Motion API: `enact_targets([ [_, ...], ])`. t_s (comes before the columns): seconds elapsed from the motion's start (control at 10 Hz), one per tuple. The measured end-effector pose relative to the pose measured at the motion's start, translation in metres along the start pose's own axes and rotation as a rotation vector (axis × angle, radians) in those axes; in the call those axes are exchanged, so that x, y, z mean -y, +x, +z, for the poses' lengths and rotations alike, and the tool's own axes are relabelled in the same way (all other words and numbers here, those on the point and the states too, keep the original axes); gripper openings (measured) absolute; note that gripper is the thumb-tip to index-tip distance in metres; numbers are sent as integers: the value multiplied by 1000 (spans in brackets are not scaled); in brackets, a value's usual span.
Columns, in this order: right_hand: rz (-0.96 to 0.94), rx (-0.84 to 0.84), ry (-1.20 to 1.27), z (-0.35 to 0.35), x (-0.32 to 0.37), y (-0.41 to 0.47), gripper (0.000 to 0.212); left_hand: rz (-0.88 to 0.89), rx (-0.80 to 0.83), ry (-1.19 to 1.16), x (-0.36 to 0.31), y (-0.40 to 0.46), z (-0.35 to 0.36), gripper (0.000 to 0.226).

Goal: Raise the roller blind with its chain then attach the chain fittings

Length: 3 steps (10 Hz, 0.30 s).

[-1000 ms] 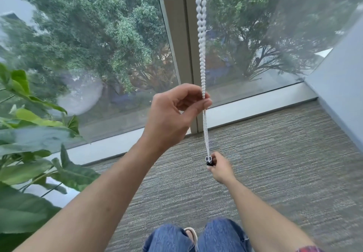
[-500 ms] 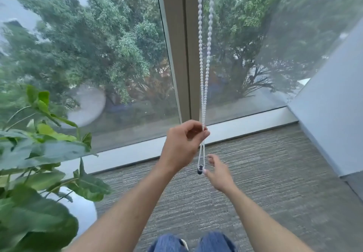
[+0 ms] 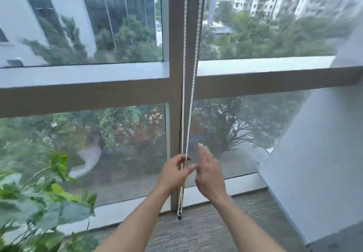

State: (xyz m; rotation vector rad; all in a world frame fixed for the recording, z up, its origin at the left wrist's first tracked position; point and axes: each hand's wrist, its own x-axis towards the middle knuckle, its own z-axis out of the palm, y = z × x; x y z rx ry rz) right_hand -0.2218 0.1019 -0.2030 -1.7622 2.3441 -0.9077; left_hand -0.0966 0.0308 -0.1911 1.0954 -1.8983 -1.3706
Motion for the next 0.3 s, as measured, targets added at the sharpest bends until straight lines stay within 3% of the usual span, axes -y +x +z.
enact_targets([
  [0.1,-68,-14,-100,-48,31,32,67,53,13,60,-45,9,-26,29],
  [0.3,-132,-95,-152,-124,85,80,66,93,44,-9,-126,26,-70,19],
])
